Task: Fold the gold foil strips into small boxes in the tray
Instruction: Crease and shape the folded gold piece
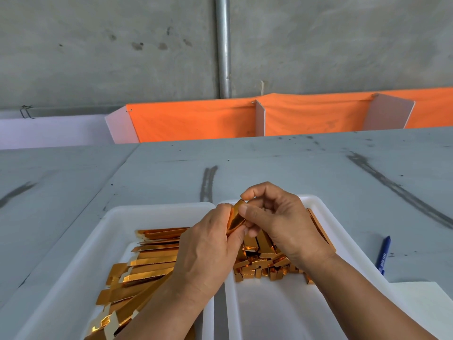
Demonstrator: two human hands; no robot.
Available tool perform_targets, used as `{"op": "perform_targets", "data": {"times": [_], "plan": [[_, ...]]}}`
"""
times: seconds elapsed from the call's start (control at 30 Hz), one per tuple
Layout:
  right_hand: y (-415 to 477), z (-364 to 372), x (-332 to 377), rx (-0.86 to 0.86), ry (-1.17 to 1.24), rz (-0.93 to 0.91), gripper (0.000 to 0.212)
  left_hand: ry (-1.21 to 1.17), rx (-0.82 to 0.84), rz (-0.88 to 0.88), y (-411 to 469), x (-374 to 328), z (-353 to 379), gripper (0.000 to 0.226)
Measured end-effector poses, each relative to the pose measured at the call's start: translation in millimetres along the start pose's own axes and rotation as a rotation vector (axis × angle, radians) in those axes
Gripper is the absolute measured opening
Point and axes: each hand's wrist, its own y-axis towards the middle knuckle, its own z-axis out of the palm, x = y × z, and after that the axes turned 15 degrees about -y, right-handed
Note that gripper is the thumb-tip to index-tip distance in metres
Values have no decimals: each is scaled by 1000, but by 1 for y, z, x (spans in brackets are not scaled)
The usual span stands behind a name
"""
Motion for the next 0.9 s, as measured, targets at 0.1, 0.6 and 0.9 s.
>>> {"op": "perform_targets", "data": {"times": [0.1, 0.6, 0.9], "plan": [[-1, 0, 0, -17, -41, -17, 8, 5, -3, 10, -1, 0, 0, 31], [-3, 4, 1, -66, -99, -37, 7, -28, 3, 14, 0, 2, 0, 37], [-6, 1, 8, -19, 48, -56, 26, -174, -41, -3, 0, 4, -1, 31]]}}
